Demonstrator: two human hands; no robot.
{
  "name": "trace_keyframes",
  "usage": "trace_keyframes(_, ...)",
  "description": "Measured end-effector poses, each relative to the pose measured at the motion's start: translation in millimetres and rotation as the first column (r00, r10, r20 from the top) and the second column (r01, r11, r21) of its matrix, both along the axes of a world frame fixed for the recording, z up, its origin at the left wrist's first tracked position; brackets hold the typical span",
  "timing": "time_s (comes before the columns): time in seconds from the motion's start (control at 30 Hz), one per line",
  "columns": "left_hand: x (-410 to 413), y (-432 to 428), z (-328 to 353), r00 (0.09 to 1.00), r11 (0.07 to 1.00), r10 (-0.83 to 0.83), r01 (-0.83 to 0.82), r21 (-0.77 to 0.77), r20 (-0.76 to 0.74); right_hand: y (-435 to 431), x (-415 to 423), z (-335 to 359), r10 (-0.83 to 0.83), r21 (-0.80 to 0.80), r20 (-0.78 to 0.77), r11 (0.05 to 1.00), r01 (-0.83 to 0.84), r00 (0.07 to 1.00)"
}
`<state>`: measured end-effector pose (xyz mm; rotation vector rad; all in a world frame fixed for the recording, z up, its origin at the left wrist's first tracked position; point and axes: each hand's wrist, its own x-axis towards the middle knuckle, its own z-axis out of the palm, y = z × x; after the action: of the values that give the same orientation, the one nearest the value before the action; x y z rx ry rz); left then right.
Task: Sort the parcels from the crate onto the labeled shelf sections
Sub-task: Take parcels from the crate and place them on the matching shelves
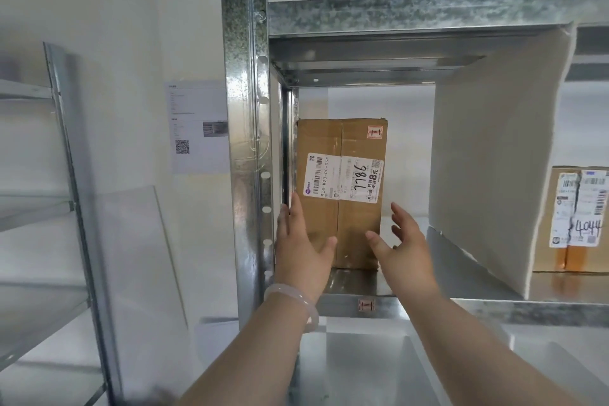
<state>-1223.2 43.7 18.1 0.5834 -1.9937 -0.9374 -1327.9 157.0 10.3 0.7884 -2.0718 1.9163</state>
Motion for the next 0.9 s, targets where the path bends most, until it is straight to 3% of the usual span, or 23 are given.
trace_keyframes(0.1, 21, 14, -17, 0.999, 0.996, -0.043, 0.041, -0.084, -0.022, 13, 23, -8, 0.011, 0.035, -0.109, 0.999, -0.007, 0.994)
trace_keyframes(0.2, 47, 22, -33, 0.991, 0.993, -0.107, 0.102, -0.067, -0.084, 20, 55, -23, 0.199, 0.062, -0.166, 0.980, -0.191, 0.966)
trace_keyframes(0.33, 95, 22, -59, 0.991, 0.999, -0.052, 0.051, -0.012, -0.126, 15, 97, -52, 0.486, 0.154, -0.124, 0.871, -0.467, 0.865)
trace_keyframes(0.43, 131, 13, -93, 0.994, 0.997, 0.042, -0.036, 0.061, -0.097, -1, 120, -86, 0.593, 0.229, -0.014, 0.786, -0.575, 0.805)
trace_keyframes(0.73, 222, -38, -181, 0.977, 0.945, 0.137, -0.178, 0.274, 0.163, -54, 201, -173, 0.676, 0.380, 0.207, 0.611, -0.695, 0.707)
trace_keyframes(0.9, 280, -92, -209, 0.976, 0.925, 0.086, -0.153, 0.347, 0.202, -103, 260, -199, 0.656, 0.369, 0.276, 0.602, -0.708, 0.702)
